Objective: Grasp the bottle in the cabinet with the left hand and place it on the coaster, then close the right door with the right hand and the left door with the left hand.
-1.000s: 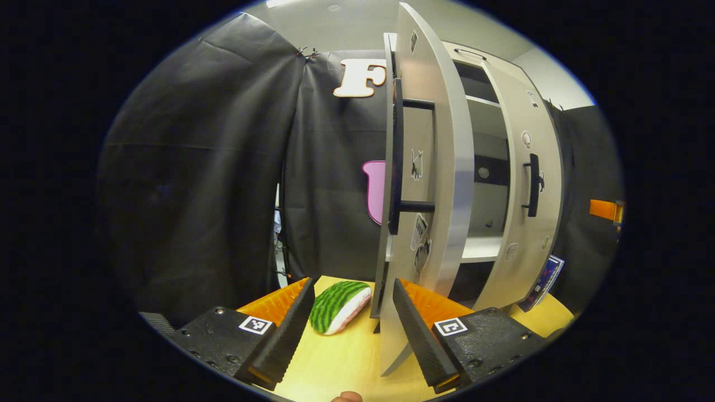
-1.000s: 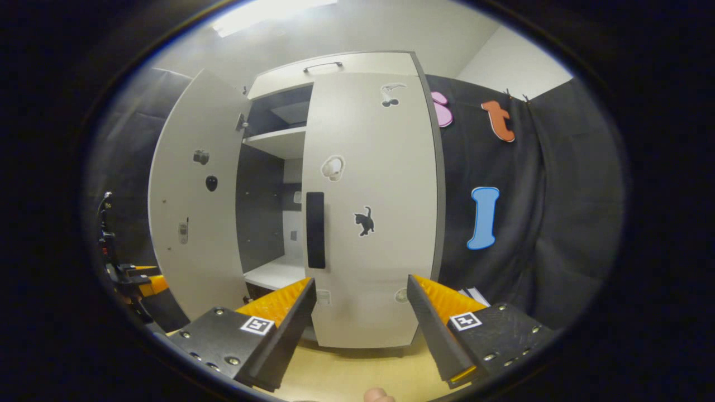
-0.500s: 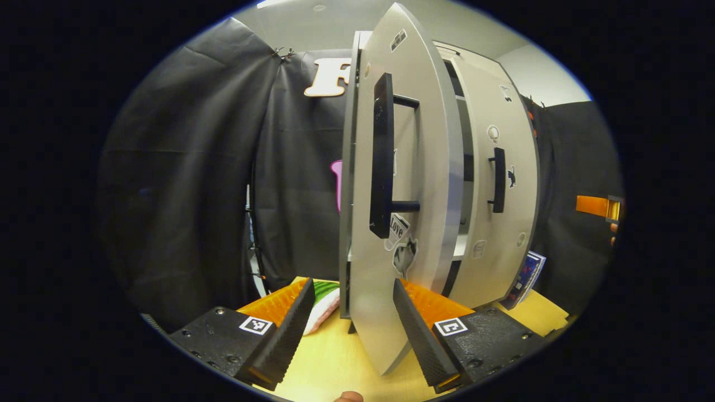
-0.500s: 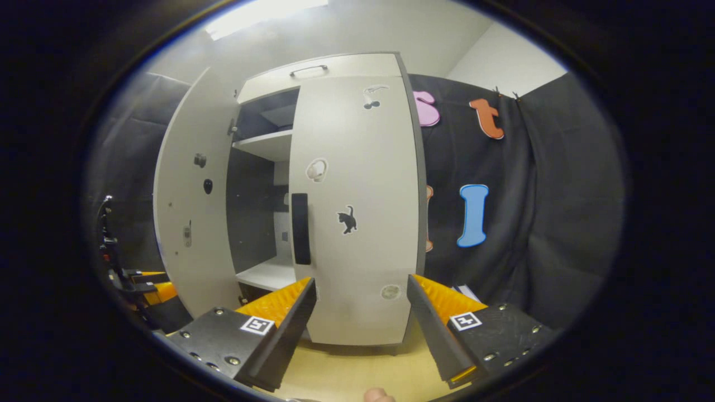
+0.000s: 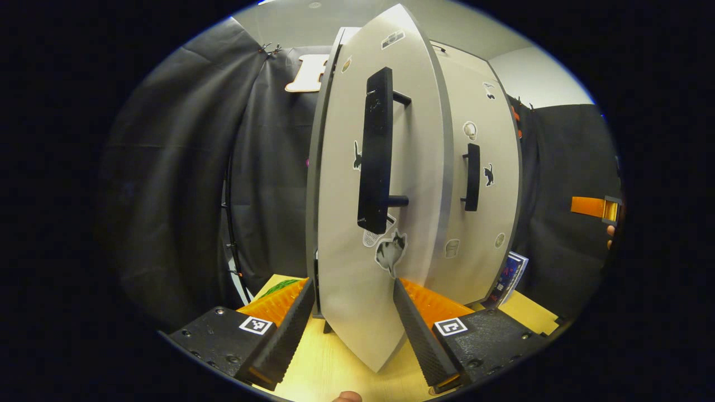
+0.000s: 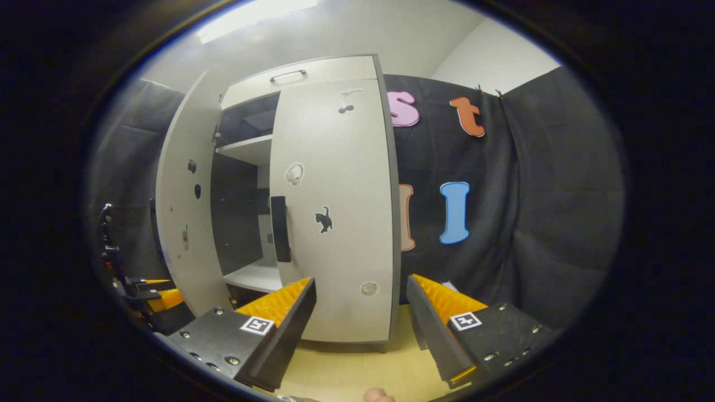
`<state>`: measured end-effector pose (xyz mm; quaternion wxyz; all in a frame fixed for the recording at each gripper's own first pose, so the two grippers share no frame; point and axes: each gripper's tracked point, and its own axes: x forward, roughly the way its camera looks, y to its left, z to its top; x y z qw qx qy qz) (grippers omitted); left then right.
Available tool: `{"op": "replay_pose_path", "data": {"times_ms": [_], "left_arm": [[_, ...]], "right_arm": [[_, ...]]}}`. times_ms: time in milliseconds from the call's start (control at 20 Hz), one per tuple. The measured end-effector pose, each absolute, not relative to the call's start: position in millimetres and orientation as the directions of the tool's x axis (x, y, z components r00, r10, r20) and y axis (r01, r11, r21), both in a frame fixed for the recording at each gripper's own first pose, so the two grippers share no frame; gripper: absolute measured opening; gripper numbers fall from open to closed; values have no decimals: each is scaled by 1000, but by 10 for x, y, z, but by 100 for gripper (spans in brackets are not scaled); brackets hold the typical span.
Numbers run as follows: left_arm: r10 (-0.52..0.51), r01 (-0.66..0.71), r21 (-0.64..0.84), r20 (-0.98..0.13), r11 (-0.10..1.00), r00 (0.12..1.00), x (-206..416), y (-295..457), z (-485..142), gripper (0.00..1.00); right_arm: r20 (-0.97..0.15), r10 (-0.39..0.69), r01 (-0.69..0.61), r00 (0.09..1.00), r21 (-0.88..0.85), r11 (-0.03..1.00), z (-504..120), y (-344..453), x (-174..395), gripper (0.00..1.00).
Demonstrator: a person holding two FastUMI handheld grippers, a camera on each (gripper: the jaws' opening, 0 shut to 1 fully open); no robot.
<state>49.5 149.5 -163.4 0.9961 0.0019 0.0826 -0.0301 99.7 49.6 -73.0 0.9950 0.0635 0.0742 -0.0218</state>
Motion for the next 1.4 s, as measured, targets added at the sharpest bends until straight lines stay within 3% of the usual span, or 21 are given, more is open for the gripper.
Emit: {"op": "replay_pose_path", "data": {"times_ms": [950,1000,1400], "left_arm": [[-174,170,-38,-173,985,969,594,970,-1665,90],[-174,170,-40,-173,985,970,594,966,-1661,90],[-175,171,-38,-176,985,969,545,934,-1639,90]], "right_arm": [[-149,-80,99,986,129,987,-734,330,851,99],[-150,-81,101,985,129,986,-735,323,850,94],[-154,-75,96,985,137,986,-756,314,832,99]]}}
